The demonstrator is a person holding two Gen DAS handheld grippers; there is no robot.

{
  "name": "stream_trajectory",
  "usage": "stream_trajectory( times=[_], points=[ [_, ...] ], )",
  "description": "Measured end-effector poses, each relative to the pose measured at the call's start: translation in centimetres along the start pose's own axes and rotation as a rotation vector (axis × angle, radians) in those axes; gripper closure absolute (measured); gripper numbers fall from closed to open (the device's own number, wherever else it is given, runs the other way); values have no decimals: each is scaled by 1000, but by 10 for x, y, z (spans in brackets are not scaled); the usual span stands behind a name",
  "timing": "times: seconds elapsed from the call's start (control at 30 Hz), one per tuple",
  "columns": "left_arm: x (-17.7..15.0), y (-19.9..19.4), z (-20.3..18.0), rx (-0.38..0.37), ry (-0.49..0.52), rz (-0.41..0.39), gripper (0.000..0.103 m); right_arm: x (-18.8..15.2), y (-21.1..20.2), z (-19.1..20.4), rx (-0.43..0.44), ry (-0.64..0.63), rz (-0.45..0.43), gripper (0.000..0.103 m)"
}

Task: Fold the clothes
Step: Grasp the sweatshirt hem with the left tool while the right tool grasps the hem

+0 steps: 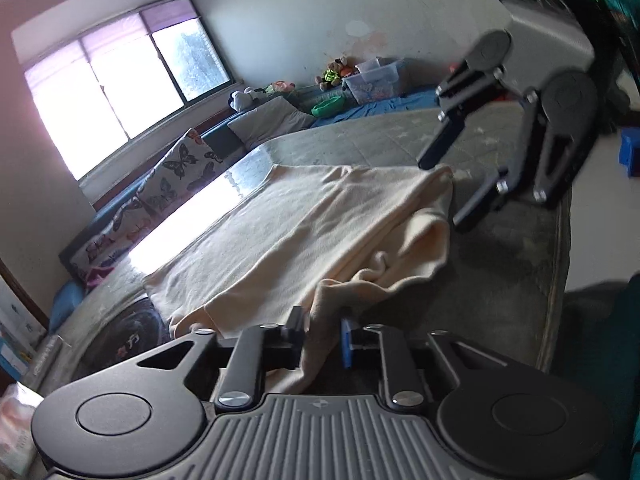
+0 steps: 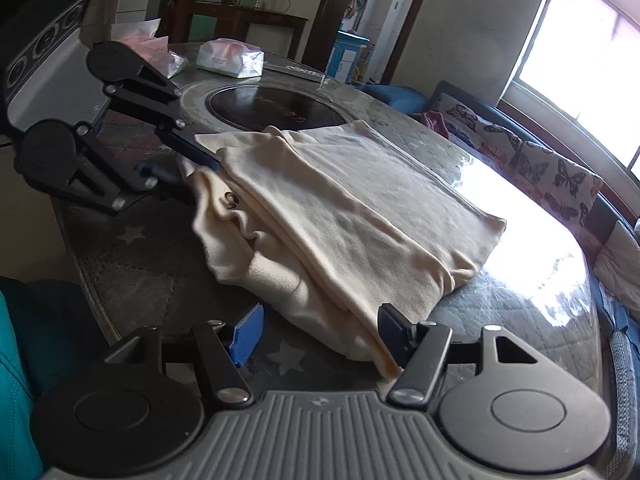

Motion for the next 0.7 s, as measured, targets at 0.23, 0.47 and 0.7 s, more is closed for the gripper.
stream_trajectory(
  times=[0.23, 0.47, 0.7],
  points=[
    [26, 13, 33, -52, -228, -10, 94, 8, 14, -4, -7, -16, -32, 41],
    [18, 5, 29, -65, -225, -11, 90, 18, 31, -15, 42, 79, -53, 72],
    [-12, -14, 23, -5, -148, 13, 68, 25, 32, -28, 88, 190, -56, 87]
  ],
)
Point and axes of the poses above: each gripper's, at about its wrist camera, not at the fingertips, and y roughly the way its jaws point, z to its left, x to its top, the point moved 9 cm from there along y, roughly the way its jaws point, and after that the axes turned 14 degrees about -y, right-handed, at the moved point
